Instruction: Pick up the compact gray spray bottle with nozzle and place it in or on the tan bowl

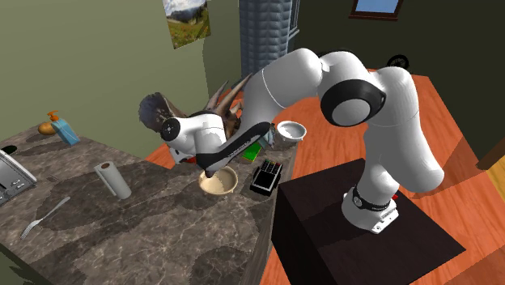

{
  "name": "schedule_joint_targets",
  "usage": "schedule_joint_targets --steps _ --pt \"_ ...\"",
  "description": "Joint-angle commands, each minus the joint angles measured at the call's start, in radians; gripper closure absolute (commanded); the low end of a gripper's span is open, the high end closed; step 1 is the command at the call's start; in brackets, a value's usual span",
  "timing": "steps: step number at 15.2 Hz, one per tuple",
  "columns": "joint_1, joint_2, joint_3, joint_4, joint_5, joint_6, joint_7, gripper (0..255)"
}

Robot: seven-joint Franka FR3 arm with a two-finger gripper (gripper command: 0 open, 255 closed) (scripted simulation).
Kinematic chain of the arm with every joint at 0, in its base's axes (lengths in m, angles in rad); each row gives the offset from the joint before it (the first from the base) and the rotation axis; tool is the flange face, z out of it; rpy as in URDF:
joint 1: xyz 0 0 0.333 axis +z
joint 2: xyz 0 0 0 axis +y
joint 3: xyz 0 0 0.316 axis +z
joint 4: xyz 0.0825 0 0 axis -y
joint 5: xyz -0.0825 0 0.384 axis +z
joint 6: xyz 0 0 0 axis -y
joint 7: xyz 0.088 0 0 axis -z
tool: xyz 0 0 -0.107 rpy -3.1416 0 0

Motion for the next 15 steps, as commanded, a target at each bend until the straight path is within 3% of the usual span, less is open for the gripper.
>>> schedule_joint_targets --steps 1,12,13,15 --pt "-0.002 0.016 0.0 -0.002 -0.001 0.017 0.009 255" --pt "-0.005 0.048 0.001 -0.004 -0.004 0.046 0.027 255" --pt "-0.005 0.048 0.001 -0.004 -0.004 0.046 0.027 0" --pt "-0.005 0.048 0.001 -0.004 -0.004 0.046 0.027 0"
